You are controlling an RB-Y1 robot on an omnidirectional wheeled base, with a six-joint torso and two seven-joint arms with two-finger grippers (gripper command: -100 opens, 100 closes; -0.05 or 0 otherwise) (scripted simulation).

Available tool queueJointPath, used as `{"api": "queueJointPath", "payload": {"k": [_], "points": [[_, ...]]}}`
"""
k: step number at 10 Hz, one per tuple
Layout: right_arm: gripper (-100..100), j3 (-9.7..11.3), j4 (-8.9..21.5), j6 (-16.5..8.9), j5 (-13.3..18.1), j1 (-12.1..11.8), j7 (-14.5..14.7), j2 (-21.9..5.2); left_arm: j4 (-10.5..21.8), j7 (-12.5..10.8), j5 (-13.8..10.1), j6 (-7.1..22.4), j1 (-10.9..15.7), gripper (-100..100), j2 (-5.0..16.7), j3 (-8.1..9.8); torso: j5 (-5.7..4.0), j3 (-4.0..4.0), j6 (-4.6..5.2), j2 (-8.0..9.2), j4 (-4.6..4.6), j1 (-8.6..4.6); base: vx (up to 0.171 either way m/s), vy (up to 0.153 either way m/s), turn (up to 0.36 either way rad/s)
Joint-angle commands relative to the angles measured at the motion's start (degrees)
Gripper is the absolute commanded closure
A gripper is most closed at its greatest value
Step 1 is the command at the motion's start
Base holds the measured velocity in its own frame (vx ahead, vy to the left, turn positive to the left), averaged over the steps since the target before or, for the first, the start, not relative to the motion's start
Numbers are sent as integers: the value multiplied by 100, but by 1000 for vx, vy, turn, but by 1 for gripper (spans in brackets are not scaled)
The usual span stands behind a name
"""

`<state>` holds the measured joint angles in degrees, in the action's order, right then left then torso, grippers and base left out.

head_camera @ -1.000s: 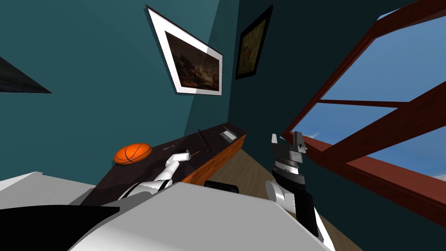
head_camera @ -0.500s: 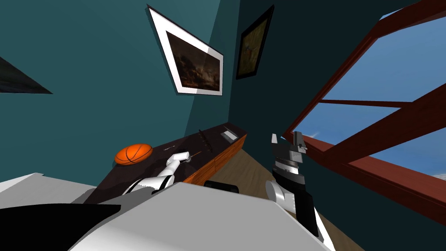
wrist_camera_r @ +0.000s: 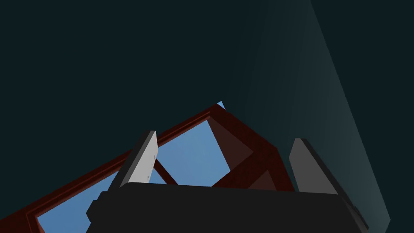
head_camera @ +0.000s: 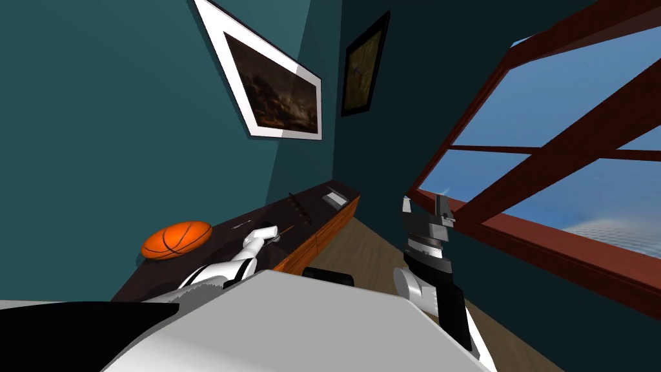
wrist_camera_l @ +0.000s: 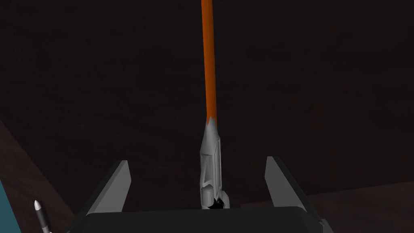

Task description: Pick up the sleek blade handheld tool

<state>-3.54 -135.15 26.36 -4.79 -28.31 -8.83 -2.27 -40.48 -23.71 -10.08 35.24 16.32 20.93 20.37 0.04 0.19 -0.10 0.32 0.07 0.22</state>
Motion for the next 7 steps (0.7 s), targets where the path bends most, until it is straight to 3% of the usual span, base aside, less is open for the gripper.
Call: {"api": "queueJointPath", "payload": {"k": [1,4,5,7], "points": [[0,0,0,0,0,0,0,0,272,-184,95,-151,39,-100,74,123,0,0,0,0,0,0,-83,50,-228],[0,1,0,0,0,1,0,0,825,-626,326,-444,97,-100,263,439,1,6,6,10,3,2,-109,58,-421],[0,0,0,0,0,1,0,0,825,-650,326,-444,97,-100,263,439,1,7,4,10,3,8,-76,50,-117],[0,0,0,0,0,0,0,0,1160,-961,479,-638,136,-100,388,650,1,-1,4,-3,0,0,-86,31,-325]]}}
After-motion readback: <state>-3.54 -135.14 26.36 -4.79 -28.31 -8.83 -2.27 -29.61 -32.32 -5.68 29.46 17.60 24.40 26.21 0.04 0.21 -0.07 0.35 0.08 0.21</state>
